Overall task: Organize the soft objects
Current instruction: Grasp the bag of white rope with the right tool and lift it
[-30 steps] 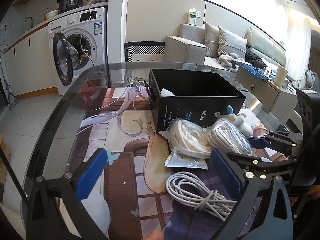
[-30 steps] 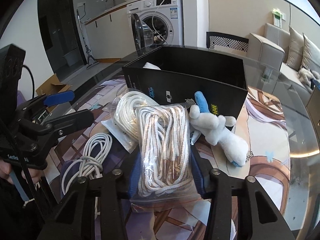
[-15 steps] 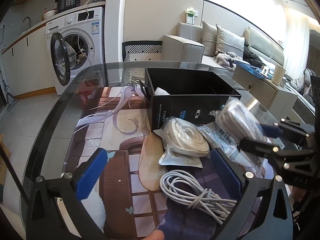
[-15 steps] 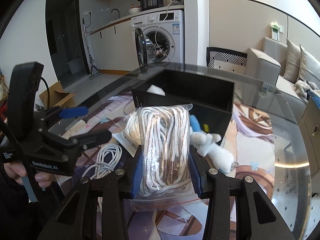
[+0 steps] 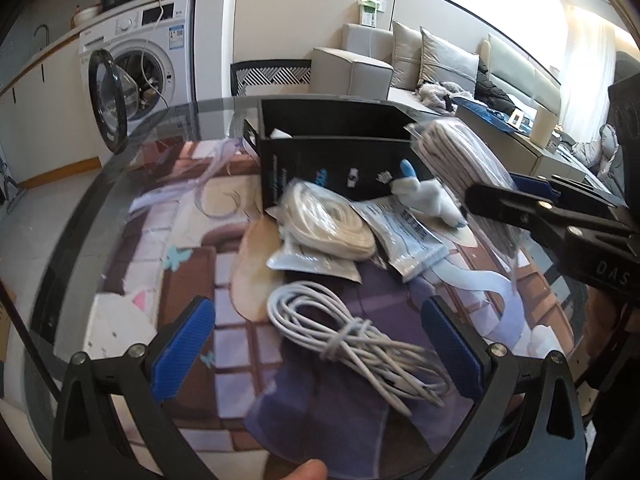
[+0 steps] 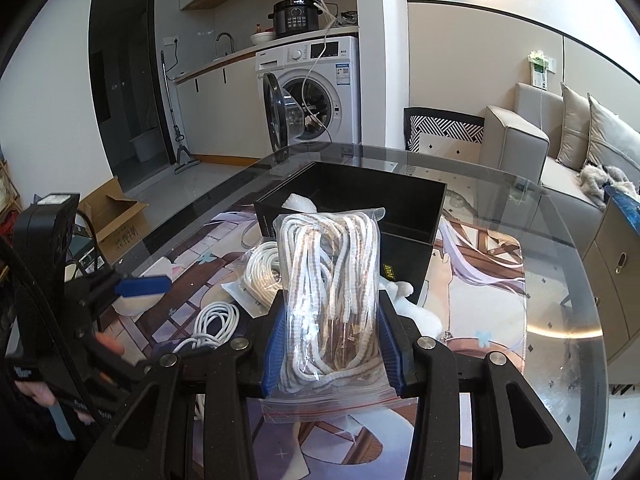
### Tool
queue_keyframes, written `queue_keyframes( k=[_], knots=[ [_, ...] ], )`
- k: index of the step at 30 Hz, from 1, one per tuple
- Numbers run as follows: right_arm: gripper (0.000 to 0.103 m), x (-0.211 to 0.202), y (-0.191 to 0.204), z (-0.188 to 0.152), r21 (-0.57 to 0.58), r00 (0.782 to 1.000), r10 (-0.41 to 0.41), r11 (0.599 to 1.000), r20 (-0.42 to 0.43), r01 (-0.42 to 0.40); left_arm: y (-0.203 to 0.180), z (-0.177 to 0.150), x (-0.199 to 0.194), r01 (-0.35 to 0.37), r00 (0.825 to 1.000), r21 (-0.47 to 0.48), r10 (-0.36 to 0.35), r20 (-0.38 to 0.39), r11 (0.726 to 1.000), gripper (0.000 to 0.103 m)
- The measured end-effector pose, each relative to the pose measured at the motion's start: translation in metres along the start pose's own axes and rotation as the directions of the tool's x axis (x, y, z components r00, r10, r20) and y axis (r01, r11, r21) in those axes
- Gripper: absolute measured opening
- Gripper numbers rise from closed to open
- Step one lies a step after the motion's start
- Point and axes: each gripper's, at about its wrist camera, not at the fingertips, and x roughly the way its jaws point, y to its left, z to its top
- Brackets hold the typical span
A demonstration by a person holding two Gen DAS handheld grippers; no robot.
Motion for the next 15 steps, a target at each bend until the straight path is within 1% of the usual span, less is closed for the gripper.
queue_keyframes(
  k=[2, 7, 12, 15],
  knots=[
    [0.042, 0.0, 0.003, -0.001, -0.001, 1.0, 0.003, 1.0, -0.001, -0.003, -0.003, -0.002, 0.002, 0.005, 1.0, -0.01, -0.005, -0.014, 1.0, 0.103],
    [0.042, 0.003, 0.005, -0.001, -0.007, 1.0, 0.009, 1.0, -0.004, -0.009, -0.012, -0.009, 0.006, -0.001, 0.999, 0.012, 0.002, -0.035, 1.0, 0.103],
    [0.042, 0.003, 0.005, -0.002, -0.003, 1.0, 0.009, 1.0, -0.004, -0.009, -0.007, -0.013, 0.006, -0.027, 0.998, 0.02, 0.028, -0.052, 0.999, 0.103],
    [0.042, 0.003, 0.003, -0.002, -0.001, 1.0, 0.009, 1.0, -0.003, -0.009, 0.001, -0.016, 0.006, -0.033, 0.997, 0.001, 0.033, -0.063, 0.999, 0.103]
  ],
)
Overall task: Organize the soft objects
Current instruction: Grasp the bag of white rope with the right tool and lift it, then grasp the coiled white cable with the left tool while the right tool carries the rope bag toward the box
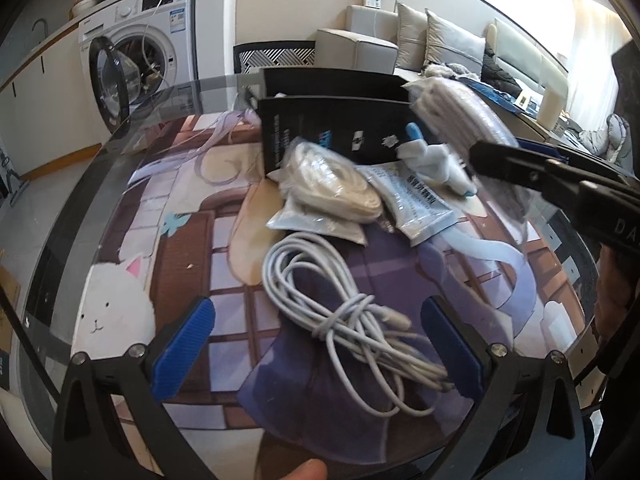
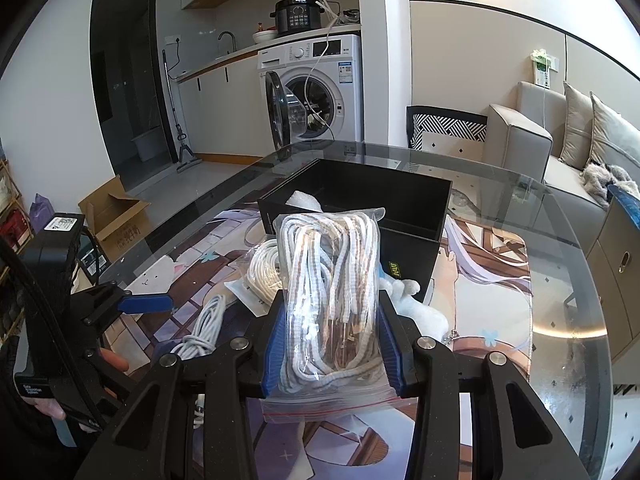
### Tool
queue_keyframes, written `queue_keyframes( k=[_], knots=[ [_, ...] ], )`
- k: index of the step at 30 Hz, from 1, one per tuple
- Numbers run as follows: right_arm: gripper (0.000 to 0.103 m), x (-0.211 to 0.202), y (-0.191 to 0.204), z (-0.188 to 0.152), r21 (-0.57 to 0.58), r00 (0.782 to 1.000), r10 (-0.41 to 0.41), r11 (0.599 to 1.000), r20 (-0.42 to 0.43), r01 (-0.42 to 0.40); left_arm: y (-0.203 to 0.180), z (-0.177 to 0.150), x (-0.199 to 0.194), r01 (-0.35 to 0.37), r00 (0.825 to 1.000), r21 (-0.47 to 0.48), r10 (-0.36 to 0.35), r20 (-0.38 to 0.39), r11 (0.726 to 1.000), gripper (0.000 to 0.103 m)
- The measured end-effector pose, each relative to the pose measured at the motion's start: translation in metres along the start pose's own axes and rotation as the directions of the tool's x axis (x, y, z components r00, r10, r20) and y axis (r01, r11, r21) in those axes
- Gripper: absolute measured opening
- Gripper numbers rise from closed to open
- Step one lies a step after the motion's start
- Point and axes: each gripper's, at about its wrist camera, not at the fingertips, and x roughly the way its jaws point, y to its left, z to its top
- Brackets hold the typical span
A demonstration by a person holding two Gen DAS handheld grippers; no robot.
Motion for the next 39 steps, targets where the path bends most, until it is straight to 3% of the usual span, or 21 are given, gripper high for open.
queue_keyframes(
  k=[17, 25, 32, 37, 39],
  knots=[
    [0.042, -0.001, 0.001, 0.0, -0.004, 1.0, 0.005, 1.0, 0.003, -0.005, 0.026, -0.015, -0.011, 0.025, 1.0, -0.072, -0.026, -0.004, 0.997, 0.103],
    [0.042, -0.002, 0.004, 0.001, -0.007, 1.0, 0.006, 1.0, 0.003, -0.006, 0.006, -0.016, -0.007, 0.065, 0.997, -0.056, -0.067, -0.037, 0.996, 0.103],
    [0.042, -0.002, 0.004, 0.001, -0.005, 1.0, 0.005, 1.0, 0.002, -0.005, -0.012, -0.016, -0.001, 0.053, 0.999, -0.003, -0.053, -0.005, 0.999, 0.102],
    [0.042, -0.002, 0.002, 0.001, 0.0, 1.0, 0.004, 1.0, 0.003, -0.004, -0.014, -0.014, 0.002, 0.031, 0.999, 0.031, -0.032, 0.018, 0.999, 0.09],
    [0.042, -0.003, 0.001, 0.001, 0.002, 1.0, 0.005, 1.0, 0.004, -0.005, -0.01, -0.013, 0.001, 0.032, 0.999, 0.022, -0.033, 0.036, 0.999, 0.077]
  ],
)
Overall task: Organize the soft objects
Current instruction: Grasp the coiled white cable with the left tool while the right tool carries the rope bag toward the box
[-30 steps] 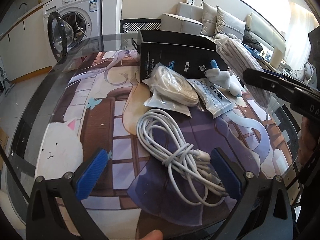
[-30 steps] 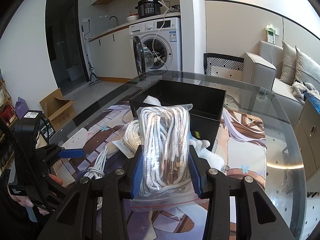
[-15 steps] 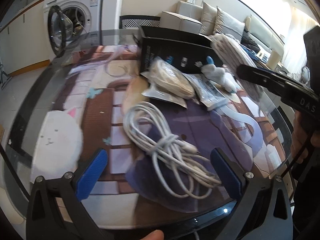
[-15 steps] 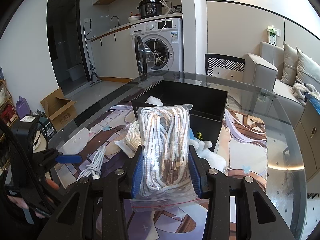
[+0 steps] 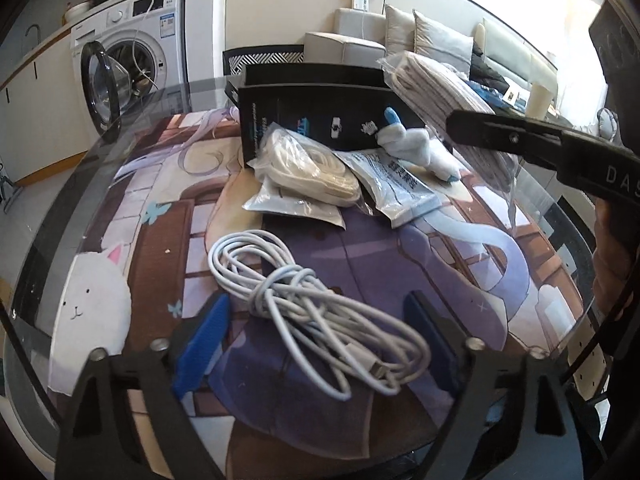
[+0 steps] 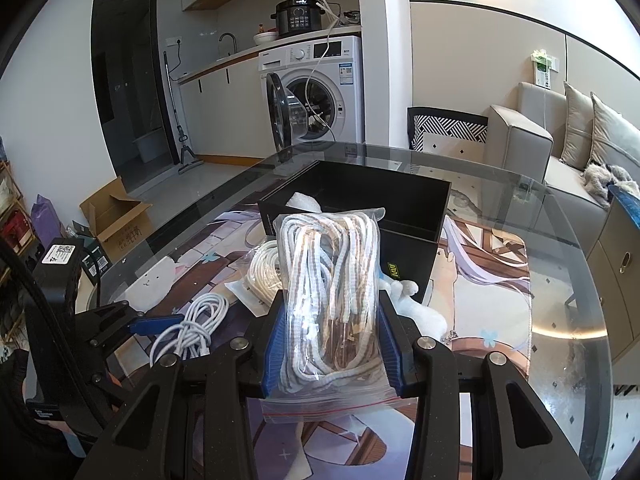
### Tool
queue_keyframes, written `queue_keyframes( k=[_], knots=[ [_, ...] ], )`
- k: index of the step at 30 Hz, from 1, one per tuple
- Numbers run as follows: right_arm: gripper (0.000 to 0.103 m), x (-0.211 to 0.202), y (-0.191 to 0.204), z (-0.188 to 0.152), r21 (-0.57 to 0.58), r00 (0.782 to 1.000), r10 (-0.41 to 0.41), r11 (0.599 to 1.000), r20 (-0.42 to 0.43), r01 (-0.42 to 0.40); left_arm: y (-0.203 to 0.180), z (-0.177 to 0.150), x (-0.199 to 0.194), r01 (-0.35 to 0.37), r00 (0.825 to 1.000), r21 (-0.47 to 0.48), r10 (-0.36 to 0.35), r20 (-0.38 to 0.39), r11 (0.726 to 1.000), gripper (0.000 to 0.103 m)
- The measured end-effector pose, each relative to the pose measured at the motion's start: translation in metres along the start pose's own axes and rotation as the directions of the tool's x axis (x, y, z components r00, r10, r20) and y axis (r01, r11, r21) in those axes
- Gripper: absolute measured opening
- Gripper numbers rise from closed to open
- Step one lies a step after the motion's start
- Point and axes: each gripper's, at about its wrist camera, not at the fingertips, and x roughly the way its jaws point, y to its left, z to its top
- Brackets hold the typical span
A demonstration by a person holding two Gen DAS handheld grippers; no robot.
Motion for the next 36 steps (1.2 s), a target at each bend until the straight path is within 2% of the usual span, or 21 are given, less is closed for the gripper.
queue_keyframes(
  k=[1, 3, 4, 6, 7, 15, 22, 29, 36],
  knots=[
    [0.042, 0.0, 0.0, 0.0, 0.001, 1.0, 0.0, 1.0, 0.001, 0.0, 0.002, 0.0, -0.001, 0.002, 1.0, -0.007, -0.002, 0.011, 1.0, 0.073],
    [0.042, 0.0, -0.002, 0.0, 0.002, 1.0, 0.002, 1.0, 0.0, -0.002, 0.008, 0.0, -0.002, -0.009, 1.0, -0.011, 0.01, 0.025, 1.0, 0.057],
    [0.042, 0.0, -0.003, 0.0, 0.002, 1.0, 0.002, 1.0, 0.0, -0.002, 0.011, 0.0, -0.002, -0.015, 1.0, -0.011, 0.015, 0.027, 1.0, 0.053],
    [0.042, 0.0, -0.003, 0.0, 0.003, 1.0, 0.003, 1.0, -0.001, -0.003, 0.015, 0.001, -0.002, -0.018, 0.999, -0.017, 0.019, 0.03, 1.0, 0.038],
    [0.042, 0.0, -0.003, 0.0, 0.002, 1.0, 0.004, 1.0, 0.0, -0.004, 0.018, 0.001, -0.002, -0.021, 0.999, -0.023, 0.022, 0.029, 1.0, 0.035],
    [0.042, -0.001, -0.005, 0.0, -0.001, 1.0, 0.004, 1.0, 0.006, -0.004, 0.027, -0.001, -0.006, -0.016, 0.999, -0.047, 0.018, 0.033, 0.999, 0.033],
    [0.042, -0.001, -0.005, 0.0, -0.001, 1.0, 0.003, 1.0, 0.007, -0.003, 0.033, 0.003, -0.018, -0.008, 0.997, -0.05, 0.011, 0.072, 0.999, 0.033],
    [0.042, -0.005, -0.007, 0.002, 0.005, 1.0, -0.001, 1.0, 0.019, 0.001, 0.043, 0.017, -0.032, -0.011, 0.991, -0.048, 0.018, 0.135, 0.999, 0.033],
    [0.042, -0.009, -0.009, 0.002, 0.014, 0.999, -0.011, 1.0, 0.031, 0.011, 0.047, 0.036, -0.043, 0.023, 0.985, -0.046, -0.014, 0.172, 0.999, 0.033]
  ],
)
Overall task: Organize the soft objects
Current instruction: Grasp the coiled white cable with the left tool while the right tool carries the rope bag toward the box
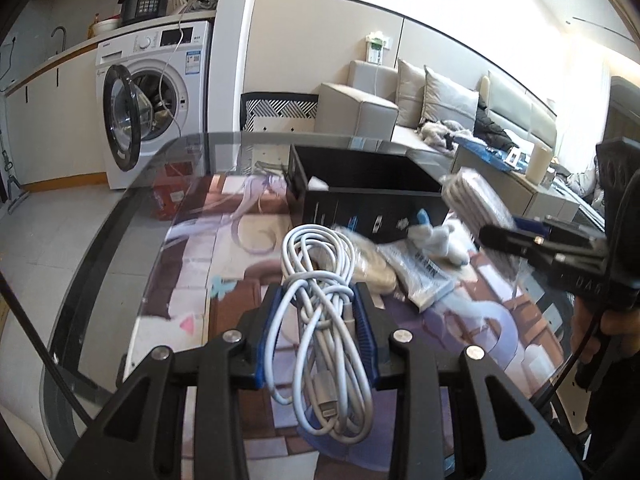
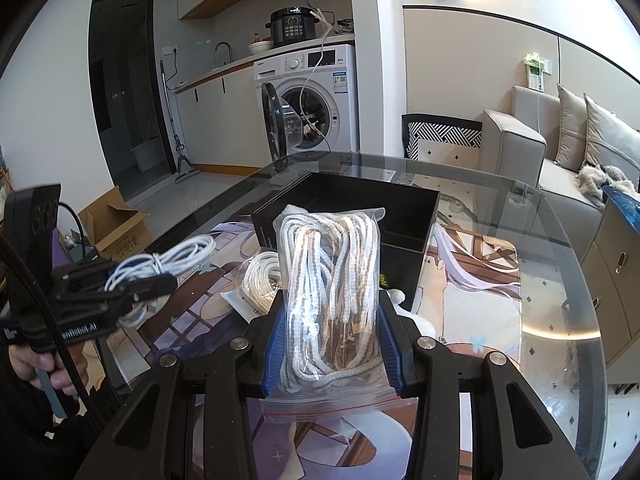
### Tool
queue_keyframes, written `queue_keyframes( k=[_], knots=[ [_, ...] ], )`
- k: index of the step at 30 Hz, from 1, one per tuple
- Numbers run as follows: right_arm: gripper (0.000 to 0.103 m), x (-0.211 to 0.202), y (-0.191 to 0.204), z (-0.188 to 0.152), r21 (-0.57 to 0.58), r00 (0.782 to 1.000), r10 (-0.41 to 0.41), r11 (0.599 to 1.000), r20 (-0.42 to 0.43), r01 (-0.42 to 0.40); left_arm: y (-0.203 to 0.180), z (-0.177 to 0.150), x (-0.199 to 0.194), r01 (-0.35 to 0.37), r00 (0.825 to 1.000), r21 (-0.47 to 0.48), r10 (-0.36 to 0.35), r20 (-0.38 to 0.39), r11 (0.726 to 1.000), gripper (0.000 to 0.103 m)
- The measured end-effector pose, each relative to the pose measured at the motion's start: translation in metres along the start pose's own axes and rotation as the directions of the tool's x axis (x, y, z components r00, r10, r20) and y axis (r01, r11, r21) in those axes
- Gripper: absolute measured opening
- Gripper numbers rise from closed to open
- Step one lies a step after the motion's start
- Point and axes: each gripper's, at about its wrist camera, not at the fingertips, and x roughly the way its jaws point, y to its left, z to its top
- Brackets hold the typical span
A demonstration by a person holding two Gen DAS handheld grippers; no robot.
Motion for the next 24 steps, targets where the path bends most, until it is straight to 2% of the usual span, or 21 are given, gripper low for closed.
queue_keyframes(
  k=[12, 24],
  knots=[
    [0.042, -0.011, -0.011, 0.011, 0.029, 0.999, -0.019, 0.999, 0.032, 0.018, -0.019, 0.041, 0.011, 0.053, 0.998, 0.052, -0.054, 0.027, 0.997, 0.033],
    [0.042, -0.014, -0.024, 0.039, 0.046, 0.998, -0.026, 0.999, 0.062, 0.024, -0.039, 0.081, 0.034, 0.101, 0.994, 0.078, -0.104, 0.03, 0.992, 0.034]
  ],
)
